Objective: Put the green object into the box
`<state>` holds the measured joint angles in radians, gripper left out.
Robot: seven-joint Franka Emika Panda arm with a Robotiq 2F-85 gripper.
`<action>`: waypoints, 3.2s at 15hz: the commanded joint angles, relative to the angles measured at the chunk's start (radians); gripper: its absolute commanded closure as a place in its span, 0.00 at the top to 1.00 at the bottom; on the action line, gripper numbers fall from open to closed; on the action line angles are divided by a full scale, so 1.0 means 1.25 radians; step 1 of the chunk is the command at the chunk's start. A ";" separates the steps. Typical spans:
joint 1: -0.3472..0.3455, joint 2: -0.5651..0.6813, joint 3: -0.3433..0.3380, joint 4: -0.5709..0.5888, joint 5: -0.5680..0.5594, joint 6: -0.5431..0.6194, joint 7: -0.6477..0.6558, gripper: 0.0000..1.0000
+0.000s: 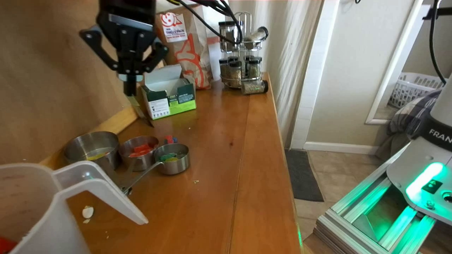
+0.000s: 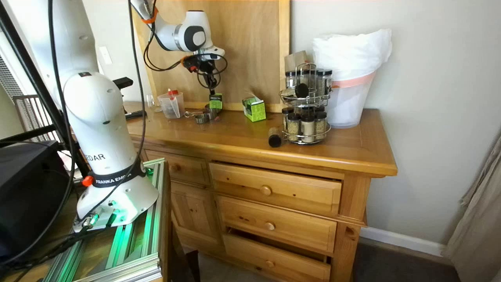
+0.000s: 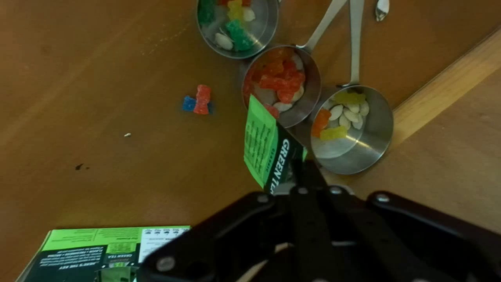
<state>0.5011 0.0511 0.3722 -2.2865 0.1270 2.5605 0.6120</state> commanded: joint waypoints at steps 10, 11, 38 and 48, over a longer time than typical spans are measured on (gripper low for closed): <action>-0.074 -0.077 0.009 -0.057 -0.038 0.033 -0.155 0.00; -0.077 -0.077 0.006 -0.053 -0.045 0.046 -0.168 0.00; -0.125 0.037 -0.025 0.106 -0.247 -0.088 -0.523 0.68; -0.164 -0.159 0.081 0.027 0.134 -0.047 -0.489 1.00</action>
<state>0.2595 -0.0434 0.5409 -2.1752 0.2847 2.4403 -0.0862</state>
